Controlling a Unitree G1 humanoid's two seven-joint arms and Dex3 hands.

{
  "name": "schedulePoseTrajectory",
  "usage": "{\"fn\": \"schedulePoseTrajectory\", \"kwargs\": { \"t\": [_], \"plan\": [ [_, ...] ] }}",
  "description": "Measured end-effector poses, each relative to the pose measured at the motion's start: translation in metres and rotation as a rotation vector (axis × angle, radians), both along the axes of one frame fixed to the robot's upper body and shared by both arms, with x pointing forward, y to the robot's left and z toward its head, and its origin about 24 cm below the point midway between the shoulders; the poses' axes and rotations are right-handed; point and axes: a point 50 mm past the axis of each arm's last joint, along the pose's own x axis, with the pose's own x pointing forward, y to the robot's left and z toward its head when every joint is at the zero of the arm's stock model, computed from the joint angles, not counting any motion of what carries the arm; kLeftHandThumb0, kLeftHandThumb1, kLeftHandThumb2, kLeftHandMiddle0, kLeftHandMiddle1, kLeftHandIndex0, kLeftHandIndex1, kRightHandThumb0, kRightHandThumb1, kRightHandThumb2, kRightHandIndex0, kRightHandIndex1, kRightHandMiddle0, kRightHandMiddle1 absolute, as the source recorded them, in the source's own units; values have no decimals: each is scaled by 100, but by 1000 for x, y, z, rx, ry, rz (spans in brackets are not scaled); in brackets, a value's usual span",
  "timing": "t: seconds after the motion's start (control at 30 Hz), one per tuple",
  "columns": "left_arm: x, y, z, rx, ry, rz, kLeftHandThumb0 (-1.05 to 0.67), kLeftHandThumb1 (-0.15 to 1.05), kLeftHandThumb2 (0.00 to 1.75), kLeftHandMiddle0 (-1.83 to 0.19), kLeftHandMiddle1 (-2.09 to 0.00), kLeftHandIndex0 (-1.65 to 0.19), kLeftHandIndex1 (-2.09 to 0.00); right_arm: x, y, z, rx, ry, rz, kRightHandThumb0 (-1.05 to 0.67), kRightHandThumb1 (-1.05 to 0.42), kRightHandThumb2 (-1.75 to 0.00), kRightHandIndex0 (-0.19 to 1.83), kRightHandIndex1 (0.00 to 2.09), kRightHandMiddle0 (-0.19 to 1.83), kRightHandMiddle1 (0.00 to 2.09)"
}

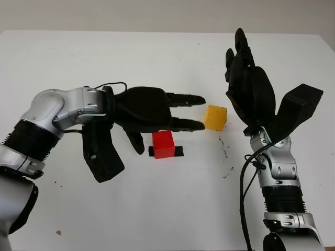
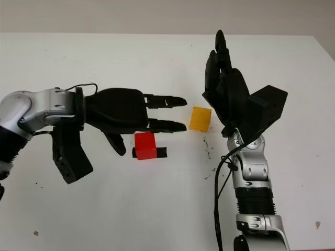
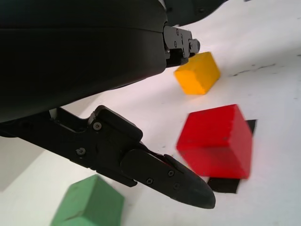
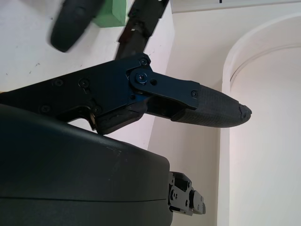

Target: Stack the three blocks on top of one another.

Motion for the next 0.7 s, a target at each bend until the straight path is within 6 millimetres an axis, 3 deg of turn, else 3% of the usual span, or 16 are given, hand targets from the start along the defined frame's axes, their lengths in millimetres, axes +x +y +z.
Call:
{"fn": "schedulePoseTrajectory", "kwargs": {
  "t": [0.17, 0.3, 0.33, 0.4, 0.5, 0.63, 0.7],
  "plan": [
    [-2, 27, 11, -34, 14, 188, -83, 85, 5, 19, 0, 19, 0, 0, 0, 0, -3, 0, 1, -81, -105, -72, -19, 0, -19, 0],
    [-7, 57, 31, -208, 55, 372, -93, 101, 24, 19, 0, 19, -1, 0, -1, 1, 2, -1, 8, -79, -105, -72, -19, 0, -19, 0],
    [-10, 67, 35, -291, 74, 415, -94, 103, 41, 19, 0, 19, 0, 0, -1, 1, 1, -2, 8, -78, -105, -72, -19, 0, -19, 0],
    [-16, 85, 40, -446, 109, 475, -93, 104, 55, 19, 0, 19, 0, 0, -5, 3, -8, -3, 4, -76, -105, -72, -19, 0, -19, 0],
    [-24, 104, 35, -803, 238, 512, -88, 105, 58, 19, 0, 19, 0, 2, -8, 6, -21, -9, 7, -73, -105, -71, -19, 0, -19, 0],
    [-32, 120, 14, -1263, 373, 546, -80, 105, 60, 19, 0, 19, -1, 6, -14, 13, -99, -17, 30, -74, -105, -66, -19, 0, -19, 0],
    [-35, 122, 4, -1456, 428, 541, -77, 105, 58, 19, 0, 19, -1, 9, -19, 18, -183, -21, 38, -80, -105, -50, -17, 1, -15, 2]
  ]
}}
